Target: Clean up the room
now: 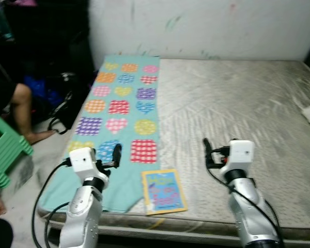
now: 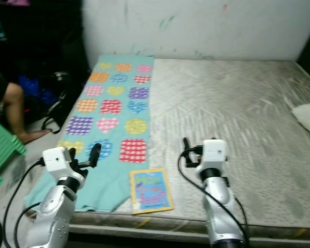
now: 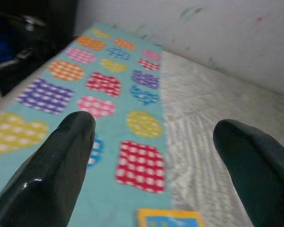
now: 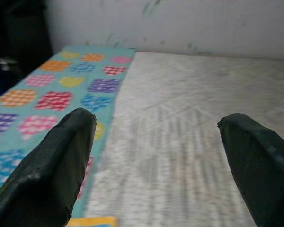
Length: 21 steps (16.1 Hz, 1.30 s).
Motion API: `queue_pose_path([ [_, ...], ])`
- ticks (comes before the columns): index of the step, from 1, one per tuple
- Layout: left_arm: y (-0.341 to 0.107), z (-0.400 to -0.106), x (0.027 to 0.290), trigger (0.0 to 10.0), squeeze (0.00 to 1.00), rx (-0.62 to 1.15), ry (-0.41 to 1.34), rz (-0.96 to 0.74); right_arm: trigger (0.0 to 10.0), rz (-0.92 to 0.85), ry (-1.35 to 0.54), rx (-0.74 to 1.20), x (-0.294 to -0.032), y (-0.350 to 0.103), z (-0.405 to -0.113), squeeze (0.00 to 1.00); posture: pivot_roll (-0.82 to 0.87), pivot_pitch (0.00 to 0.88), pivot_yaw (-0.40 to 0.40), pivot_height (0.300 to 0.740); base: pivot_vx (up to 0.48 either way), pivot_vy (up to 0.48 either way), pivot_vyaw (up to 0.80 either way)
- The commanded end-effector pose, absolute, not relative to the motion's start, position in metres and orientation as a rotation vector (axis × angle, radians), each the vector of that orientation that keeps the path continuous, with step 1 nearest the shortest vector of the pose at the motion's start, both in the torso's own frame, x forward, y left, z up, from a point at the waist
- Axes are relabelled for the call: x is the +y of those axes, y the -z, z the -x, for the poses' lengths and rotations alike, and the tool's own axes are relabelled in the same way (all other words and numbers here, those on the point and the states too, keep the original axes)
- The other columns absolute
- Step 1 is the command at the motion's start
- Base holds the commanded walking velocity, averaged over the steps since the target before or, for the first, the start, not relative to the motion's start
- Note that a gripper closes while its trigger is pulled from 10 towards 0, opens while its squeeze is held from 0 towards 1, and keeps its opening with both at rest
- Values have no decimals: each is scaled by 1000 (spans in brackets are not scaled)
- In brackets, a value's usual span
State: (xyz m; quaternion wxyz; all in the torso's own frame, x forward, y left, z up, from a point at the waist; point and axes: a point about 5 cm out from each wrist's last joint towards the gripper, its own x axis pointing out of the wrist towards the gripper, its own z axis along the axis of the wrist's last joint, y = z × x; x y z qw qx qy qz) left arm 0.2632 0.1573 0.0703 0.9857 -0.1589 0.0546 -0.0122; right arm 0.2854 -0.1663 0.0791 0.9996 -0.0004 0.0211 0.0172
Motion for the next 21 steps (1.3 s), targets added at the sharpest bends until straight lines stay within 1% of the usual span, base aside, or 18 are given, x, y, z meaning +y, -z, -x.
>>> queue_pose_path([
  [1, -70, -265, 155, 10000, 0, 116, 35, 316, 10000, 12, -30, 30, -169, -82, -287, 0, -93, 0, 36, 740, 0, 480, 0],
  [7, -70, -265, 154, 10000, 0, 114, 34, 319, 10000, 21, -42, 32, -169, -82, -287, 0, -95, 0, 30, 740, 0, 458, 0],
  [9, -71, -266, 153, 10000, 0, 105, 37, 323, 10000, 24, -50, 33, -169, -82, -287, 0, -93, 0, 27, 740, 0, 0, 0],
  [12, -70, -266, 153, 10000, 0, 111, 36, 318, 10000, 78, -42, 31, -168, -83, -289, 0, -93, 0, 27, 740, 0, 0, 0],
  [18, -71, -269, 153, 10000, 0, 115, 38, 308, 10000, 40, -3, 28, -168, -86, -293, 0, -95, 0, 38, 740, 0, 0, 0],
  [21, -71, -271, 154, 10000, 0, 115, 37, 297, 10000, 58, -2, 25, -167, -87, -296, 0, -97, 0, 48, 740, 0, 0, -800],
])
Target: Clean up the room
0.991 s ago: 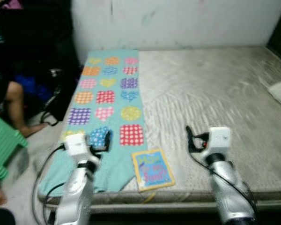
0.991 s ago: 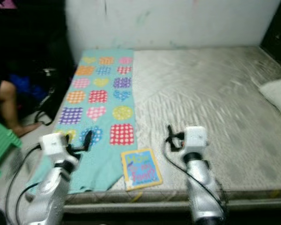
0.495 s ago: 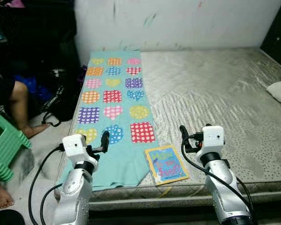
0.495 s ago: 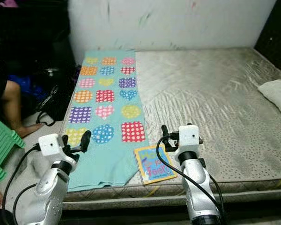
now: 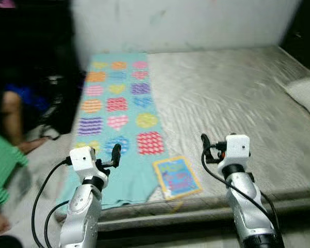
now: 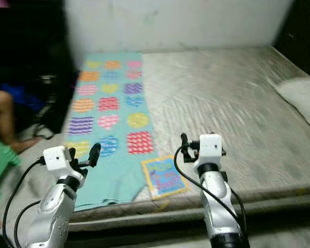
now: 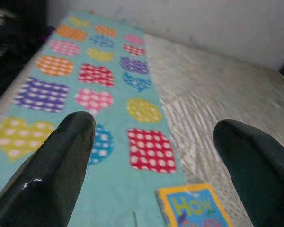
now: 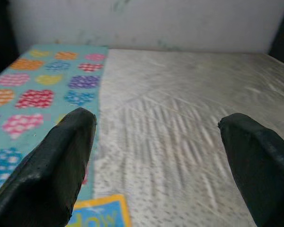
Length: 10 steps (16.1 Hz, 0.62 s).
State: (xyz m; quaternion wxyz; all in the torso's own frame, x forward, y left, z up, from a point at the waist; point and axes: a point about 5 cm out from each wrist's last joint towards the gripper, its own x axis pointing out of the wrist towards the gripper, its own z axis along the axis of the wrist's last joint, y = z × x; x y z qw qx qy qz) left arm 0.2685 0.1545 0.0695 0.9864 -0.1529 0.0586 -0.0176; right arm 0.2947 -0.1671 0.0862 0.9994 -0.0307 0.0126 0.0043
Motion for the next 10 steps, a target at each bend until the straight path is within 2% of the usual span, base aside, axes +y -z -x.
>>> queue_pose_path([
  [1, -73, -272, 154, 10000, 0, 108, 40, 287, 10000, 62, -5, 16, -167, -88, -298, 0, -95, 0, 52, 740, 0, 0, -800],
  [3, -76, -275, 153, 10000, 0, 92, 35, 280, 10000, 62, -7, 9, -166, -89, -301, 0, -97, 0, 52, 740, 0, 0, -778],
  [10, -70, -269, 160, 10000, 0, 123, 14, 256, 10000, 106, -107, 62, -156, -83, -298, 0, -97, 0, 52, 740, 0, 0, 0],
])
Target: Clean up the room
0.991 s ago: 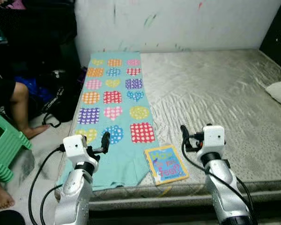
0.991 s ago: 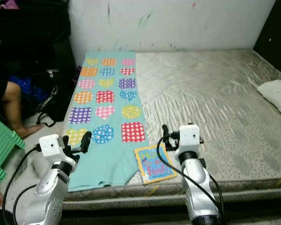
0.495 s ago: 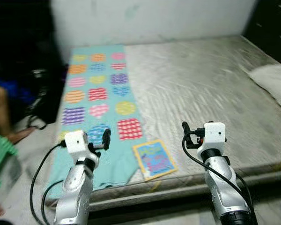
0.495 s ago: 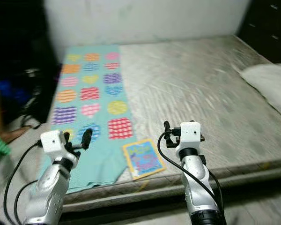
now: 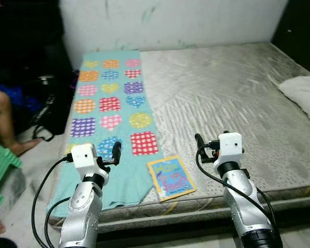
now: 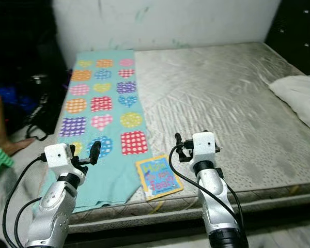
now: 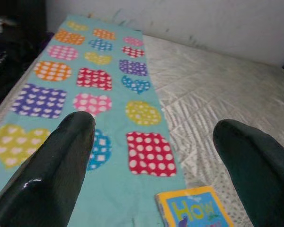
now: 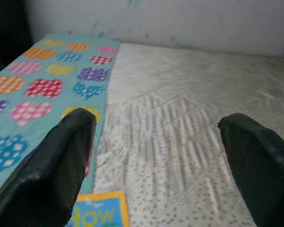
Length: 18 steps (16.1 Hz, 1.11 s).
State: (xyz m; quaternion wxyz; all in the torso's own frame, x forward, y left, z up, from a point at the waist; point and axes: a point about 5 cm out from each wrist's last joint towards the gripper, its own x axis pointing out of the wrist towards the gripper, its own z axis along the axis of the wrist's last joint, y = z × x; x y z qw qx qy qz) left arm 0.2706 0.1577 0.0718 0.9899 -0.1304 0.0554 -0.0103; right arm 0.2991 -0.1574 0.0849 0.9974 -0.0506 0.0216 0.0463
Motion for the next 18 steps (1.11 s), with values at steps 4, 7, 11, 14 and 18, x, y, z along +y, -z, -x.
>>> queue_pose_path([
  [4, -68, -264, 162, 10000, 0, 141, 13, 234, 10000, 188, -123, 36, -152, -85, -297, 0, -83, 0, 38, 740, 0, 0, 0],
  [7, -66, -260, 161, 10000, 0, 159, 6, 249, 10000, 150, -104, 69, -158, -83, -297, 0, -92, 0, 46, 740, 0, 0, 0],
  [11, -65, -262, 158, 10000, 0, 178, 26, 247, 10000, 146, -110, 83, -158, -79, -291, 0, -99, 0, 52, 740, 0, 0, 0],
  [14, -58, -259, 153, 10000, 0, 226, 51, 228, 10000, 184, -135, 169, -154, -67, -287, 0, -94, 0, 46, 740, 0, 0, 0],
  [18, -61, -258, 150, 10000, 0, 211, 57, 264, 10000, 186, -137, 212, -154, -62, -289, 0, -90, 0, 45, 740, 0, 0, 0],
])
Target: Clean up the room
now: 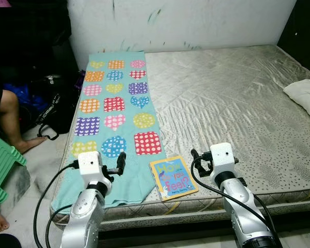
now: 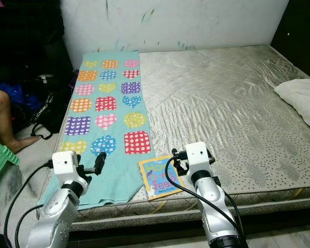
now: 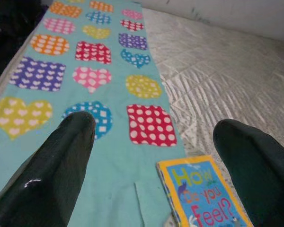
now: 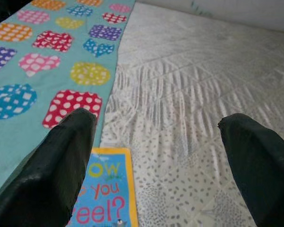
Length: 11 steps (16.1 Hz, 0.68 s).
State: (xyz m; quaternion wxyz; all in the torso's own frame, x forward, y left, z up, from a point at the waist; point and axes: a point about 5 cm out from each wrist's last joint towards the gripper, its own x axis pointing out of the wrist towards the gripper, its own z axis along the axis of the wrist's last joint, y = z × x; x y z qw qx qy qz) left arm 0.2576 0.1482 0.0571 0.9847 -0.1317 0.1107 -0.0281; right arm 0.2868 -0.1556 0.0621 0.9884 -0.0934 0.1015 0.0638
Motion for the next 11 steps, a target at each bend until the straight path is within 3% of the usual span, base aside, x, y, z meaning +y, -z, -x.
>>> queue_pose_path([
  [1, -61, -260, 151, 10000, 0, 214, 57, 266, 10000, 176, -132, 215, -154, -63, -289, 0, -90, 0, 45, 740, 0, 0, 0],
  [11, -50, -242, 147, 10000, 0, 301, 76, 215, 10000, 237, -177, 406, -151, -41, -272, 0, -75, 0, 24, 740, 0, 0, 0],
])
